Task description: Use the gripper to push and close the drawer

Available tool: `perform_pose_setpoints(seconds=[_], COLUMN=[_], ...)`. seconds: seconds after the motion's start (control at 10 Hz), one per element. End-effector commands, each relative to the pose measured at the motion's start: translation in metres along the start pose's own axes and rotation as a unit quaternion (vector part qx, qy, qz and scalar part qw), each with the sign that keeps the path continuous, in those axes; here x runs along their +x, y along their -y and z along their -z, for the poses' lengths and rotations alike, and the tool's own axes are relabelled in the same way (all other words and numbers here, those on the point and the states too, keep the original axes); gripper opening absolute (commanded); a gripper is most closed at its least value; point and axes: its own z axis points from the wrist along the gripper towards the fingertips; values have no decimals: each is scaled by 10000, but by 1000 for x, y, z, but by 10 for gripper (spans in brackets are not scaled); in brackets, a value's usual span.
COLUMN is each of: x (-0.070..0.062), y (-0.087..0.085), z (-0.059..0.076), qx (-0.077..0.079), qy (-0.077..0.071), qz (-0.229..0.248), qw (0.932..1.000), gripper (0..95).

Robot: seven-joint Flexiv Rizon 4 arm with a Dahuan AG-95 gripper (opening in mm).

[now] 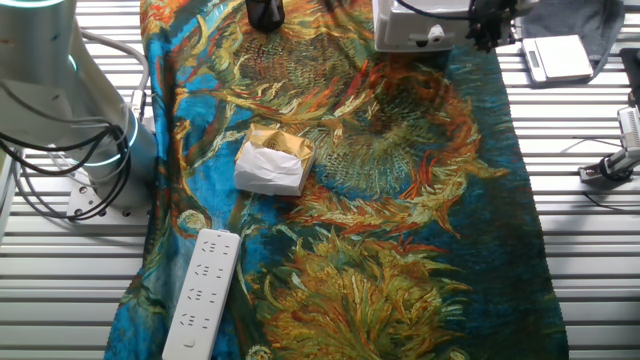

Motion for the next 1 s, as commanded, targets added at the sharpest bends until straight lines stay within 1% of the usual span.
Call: perform_pose_setpoints(seconds=[0.1,0.2,0.3,0.5,1.0], x=[0,0,0,0,0], y=[1,1,1,1,0], z=[0,0,0,0,1], qx=[26,22,13,1,-34], qy=[-76,-67,-64,-53,-23], qz=[695,883,999,1094,1055], qw=[9975,9961,9950,9940,9944], gripper=[0,0,190,190,190])
